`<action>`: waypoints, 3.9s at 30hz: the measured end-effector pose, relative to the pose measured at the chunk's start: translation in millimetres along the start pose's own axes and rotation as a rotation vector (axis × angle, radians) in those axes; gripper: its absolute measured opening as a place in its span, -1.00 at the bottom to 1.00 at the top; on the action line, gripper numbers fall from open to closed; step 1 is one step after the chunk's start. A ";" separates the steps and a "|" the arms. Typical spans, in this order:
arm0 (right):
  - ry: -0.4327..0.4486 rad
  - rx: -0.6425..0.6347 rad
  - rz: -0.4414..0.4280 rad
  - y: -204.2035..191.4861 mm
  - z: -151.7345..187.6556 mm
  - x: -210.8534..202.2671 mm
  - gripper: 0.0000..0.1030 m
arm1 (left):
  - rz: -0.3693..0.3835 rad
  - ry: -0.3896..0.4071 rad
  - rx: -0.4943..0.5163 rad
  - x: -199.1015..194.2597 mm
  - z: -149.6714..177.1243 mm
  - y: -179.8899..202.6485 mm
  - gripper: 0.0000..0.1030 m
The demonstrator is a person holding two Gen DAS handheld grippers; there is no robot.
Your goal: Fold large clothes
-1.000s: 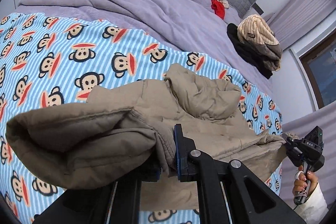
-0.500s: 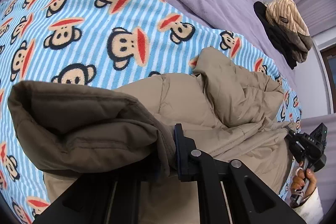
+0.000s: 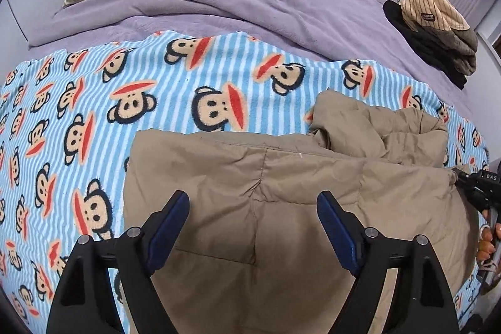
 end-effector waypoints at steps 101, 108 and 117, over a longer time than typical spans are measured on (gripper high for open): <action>-0.143 0.235 -0.101 61.0 224.8 -112.9 0.99 | -0.044 -0.152 -0.035 -65.8 179.2 -9.9 1.00; -0.148 0.324 -0.172 69.3 230.1 -103.7 0.99 | 0.123 -0.167 -0.267 -54.9 182.2 -37.2 1.00; -0.147 0.442 -0.317 69.2 227.0 -76.6 0.99 | 0.289 -0.178 -0.504 -17.8 192.2 -61.9 1.00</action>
Point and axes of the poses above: each gripper's, at about its wrist camera, not at the fingertips, and x roughly the way its jaws point, y to its right, z to its underside, the point moved 5 cm from there along x, roughly the way its jaws point, and after that the axes turned 9 degrees about y, right-handed, at the moved point
